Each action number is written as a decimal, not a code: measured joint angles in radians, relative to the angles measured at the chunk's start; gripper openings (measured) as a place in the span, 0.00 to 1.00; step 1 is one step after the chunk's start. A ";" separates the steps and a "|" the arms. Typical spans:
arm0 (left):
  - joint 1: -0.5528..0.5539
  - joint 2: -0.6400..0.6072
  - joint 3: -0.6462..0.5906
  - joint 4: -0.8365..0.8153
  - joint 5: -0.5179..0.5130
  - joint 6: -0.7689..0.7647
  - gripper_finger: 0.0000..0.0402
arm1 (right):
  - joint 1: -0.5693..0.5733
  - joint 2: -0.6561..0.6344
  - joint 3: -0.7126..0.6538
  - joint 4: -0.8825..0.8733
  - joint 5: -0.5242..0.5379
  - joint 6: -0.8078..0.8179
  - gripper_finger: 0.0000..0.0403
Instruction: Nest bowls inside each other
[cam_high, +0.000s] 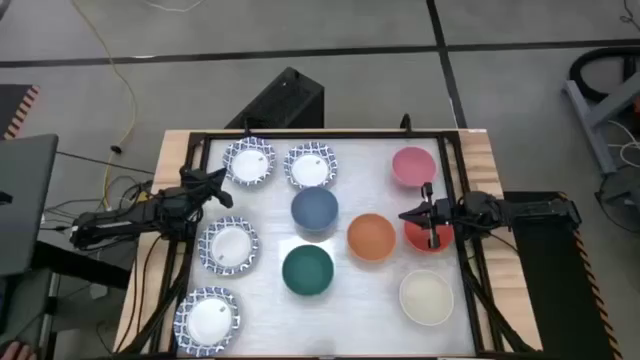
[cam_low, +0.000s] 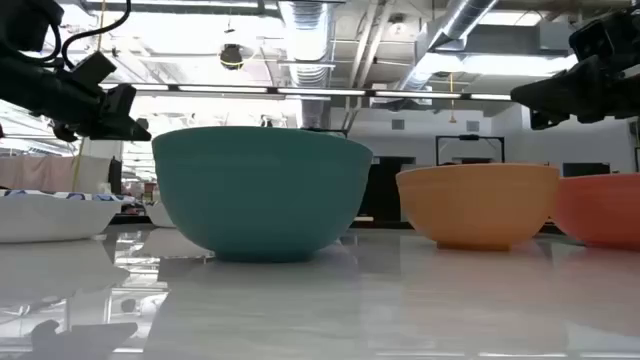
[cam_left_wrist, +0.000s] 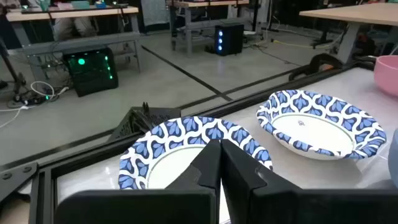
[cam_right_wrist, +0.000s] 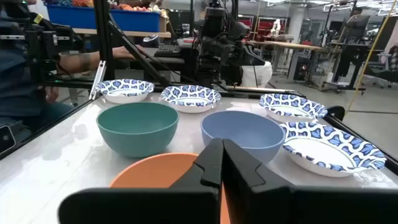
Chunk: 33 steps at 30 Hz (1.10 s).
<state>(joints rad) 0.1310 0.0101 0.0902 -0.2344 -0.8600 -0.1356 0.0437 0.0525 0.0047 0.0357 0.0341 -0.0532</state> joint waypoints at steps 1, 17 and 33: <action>0.000 0.000 0.000 0.000 0.000 0.000 0.00 | 0.000 0.000 0.000 0.000 0.000 0.000 0.07; 0.000 0.000 0.000 0.000 0.000 0.000 0.00 | 0.000 0.000 0.000 0.000 0.000 0.000 0.07; 0.000 0.000 0.000 0.000 0.000 0.000 0.00 | 0.000 0.000 0.000 0.000 0.000 0.000 0.07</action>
<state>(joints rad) 0.1311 0.0104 0.0901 -0.2340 -0.8599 -0.1356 0.0439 0.0522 0.0045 0.0358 0.0339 -0.0530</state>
